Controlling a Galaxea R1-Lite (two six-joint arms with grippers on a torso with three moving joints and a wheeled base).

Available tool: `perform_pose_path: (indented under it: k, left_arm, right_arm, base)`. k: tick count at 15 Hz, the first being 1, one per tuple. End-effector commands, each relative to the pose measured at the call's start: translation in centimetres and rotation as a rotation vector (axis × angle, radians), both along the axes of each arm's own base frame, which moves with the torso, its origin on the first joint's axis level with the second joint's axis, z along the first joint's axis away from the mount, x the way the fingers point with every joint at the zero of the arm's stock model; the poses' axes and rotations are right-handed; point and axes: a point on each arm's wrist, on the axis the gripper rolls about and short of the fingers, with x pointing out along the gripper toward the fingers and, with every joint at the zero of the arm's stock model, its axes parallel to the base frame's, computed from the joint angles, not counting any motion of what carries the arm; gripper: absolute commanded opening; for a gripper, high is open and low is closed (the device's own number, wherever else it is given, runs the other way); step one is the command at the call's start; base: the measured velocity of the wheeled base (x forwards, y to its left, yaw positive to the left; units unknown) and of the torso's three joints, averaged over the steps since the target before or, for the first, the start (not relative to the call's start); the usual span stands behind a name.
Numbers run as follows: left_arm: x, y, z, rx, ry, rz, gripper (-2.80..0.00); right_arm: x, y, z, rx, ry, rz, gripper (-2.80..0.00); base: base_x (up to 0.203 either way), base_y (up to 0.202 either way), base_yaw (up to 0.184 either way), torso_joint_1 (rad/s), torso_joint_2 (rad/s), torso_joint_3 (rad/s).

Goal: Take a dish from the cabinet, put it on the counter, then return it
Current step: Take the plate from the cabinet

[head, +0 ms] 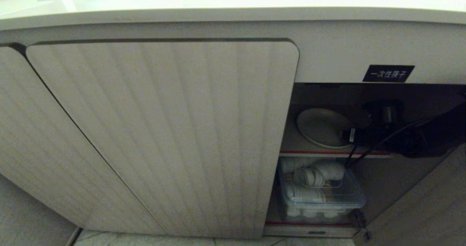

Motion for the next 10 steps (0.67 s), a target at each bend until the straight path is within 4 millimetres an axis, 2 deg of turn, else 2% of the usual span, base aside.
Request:
perform_pose_path:
  k: [1, 10]
  left_arm:
    - [0.0, 0.0, 0.0, -0.001, 0.0, 0.0, -2.8]
    - [0.0, 0.0, 0.0, -0.001, 0.0, 0.0, -2.8]
  right_arm:
    - [0.01, 0.03, 0.07, 0.002, -0.001, 0.001, 0.0]
    - [0.08, 0.04, 0.25, 0.02, 0.031, 0.024, 0.0]
  base:
    - [0.0, 0.0, 0.0, 0.0, 0.0, 0.0]
    - [0.0, 0.0, 0.0, 0.0, 0.0, 0.0]
